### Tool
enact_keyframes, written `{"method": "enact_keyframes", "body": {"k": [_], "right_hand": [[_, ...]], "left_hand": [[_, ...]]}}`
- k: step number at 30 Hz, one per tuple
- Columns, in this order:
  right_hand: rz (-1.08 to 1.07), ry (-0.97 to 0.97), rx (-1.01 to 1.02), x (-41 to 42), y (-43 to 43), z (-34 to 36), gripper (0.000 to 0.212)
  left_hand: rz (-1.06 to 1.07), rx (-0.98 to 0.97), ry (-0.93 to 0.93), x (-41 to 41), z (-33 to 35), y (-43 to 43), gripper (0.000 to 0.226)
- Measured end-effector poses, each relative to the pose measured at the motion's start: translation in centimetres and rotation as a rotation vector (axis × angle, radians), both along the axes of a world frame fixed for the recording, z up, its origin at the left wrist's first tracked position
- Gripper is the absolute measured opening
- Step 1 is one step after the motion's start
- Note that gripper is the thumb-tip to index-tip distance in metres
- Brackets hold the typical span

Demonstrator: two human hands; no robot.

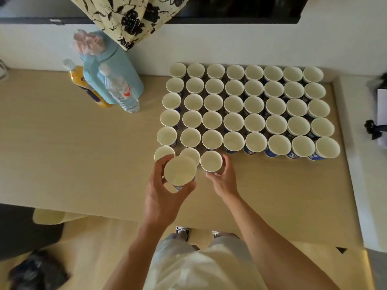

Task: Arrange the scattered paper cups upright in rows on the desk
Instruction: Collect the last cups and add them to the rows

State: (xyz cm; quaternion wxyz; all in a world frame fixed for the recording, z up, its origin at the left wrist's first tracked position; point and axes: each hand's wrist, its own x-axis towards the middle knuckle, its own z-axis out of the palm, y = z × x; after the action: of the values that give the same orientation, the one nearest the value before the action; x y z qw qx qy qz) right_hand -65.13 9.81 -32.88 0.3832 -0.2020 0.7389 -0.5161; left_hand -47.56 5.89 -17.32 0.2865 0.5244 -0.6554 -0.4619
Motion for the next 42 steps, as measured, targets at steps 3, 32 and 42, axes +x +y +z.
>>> {"method": "enact_keyframes", "body": {"k": [3,32,42], "right_hand": [[-0.021,-0.029,-0.023,-0.3,-0.3,-0.1,0.072],[0.432,0.118,-0.157,-5.2,6.7,10.9,0.072],[0.149,0.179,-0.013,-5.9,6.9,3.8,0.061]], "left_hand": [[0.000,0.010,-0.001,-0.1,0.1,0.2,0.071],[-0.367,0.103,-0.041,-7.0,-1.3,0.9,0.086],[-0.157,0.233,0.040,-5.7,-1.7,2.6,0.085]]}}
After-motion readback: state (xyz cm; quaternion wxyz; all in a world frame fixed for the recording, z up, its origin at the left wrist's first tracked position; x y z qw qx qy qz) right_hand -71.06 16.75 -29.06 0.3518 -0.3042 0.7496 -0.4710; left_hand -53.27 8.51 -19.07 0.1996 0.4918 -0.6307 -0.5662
